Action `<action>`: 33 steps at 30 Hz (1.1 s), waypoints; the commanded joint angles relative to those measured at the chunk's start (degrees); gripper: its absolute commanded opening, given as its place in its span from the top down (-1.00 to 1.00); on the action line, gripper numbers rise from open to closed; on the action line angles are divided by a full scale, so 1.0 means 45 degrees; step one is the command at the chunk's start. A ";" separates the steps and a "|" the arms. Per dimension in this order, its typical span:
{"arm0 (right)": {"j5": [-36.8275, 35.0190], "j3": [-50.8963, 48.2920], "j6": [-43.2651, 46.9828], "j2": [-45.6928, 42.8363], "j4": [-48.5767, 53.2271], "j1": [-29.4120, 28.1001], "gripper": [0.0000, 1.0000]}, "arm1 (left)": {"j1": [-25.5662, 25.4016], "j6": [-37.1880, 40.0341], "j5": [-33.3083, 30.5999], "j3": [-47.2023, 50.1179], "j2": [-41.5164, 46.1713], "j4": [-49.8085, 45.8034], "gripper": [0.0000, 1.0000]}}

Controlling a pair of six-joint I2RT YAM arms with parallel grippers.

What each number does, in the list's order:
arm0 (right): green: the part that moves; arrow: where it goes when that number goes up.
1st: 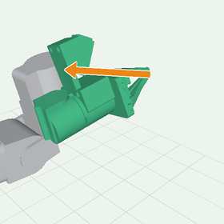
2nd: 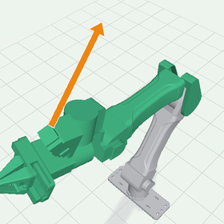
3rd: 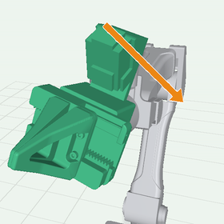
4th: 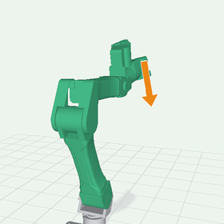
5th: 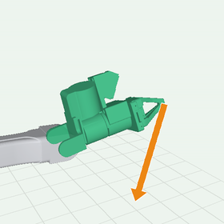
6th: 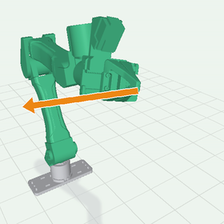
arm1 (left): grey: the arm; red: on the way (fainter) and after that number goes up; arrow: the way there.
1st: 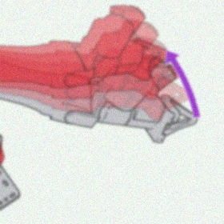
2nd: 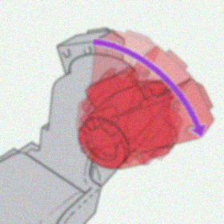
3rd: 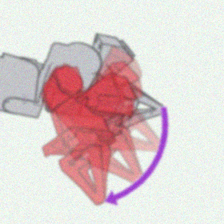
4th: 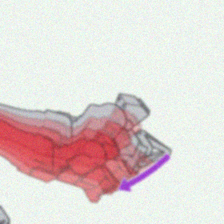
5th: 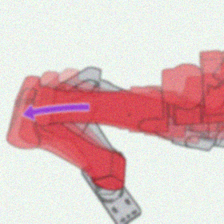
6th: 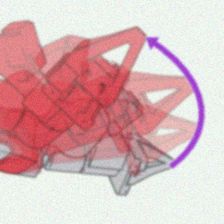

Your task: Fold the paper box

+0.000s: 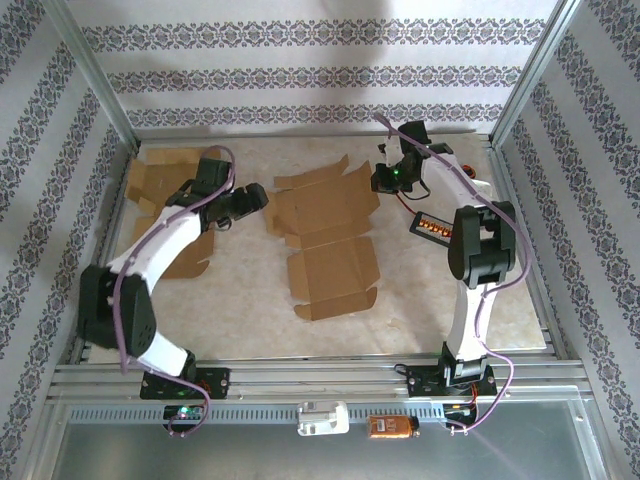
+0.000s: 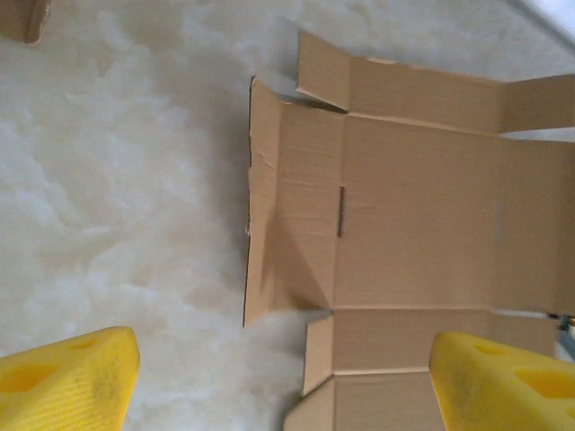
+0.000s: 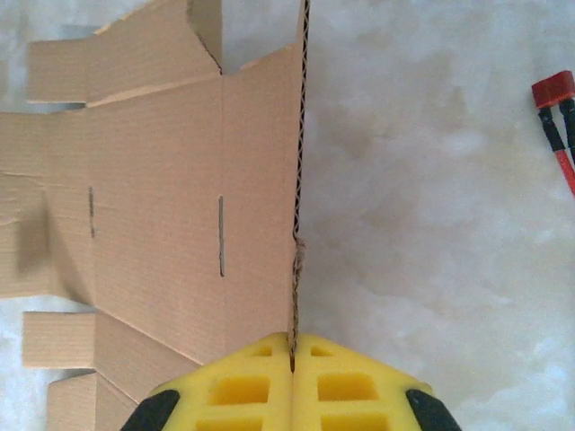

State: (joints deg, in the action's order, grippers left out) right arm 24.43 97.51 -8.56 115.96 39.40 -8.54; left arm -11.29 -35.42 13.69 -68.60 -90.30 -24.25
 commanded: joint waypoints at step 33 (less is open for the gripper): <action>-0.0759 -0.1146 0.9340 -0.3771 -0.2566 -0.1461 -0.42 | 0.0243 0.8153 0.4900 0.1734 -0.2330 1.1018 1.00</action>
State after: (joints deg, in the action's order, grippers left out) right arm 19.14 93.95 12.60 99.09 29.52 -13.39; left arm -10.39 -6.85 32.86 -61.71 -101.10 12.73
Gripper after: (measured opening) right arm 0.705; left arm 0.044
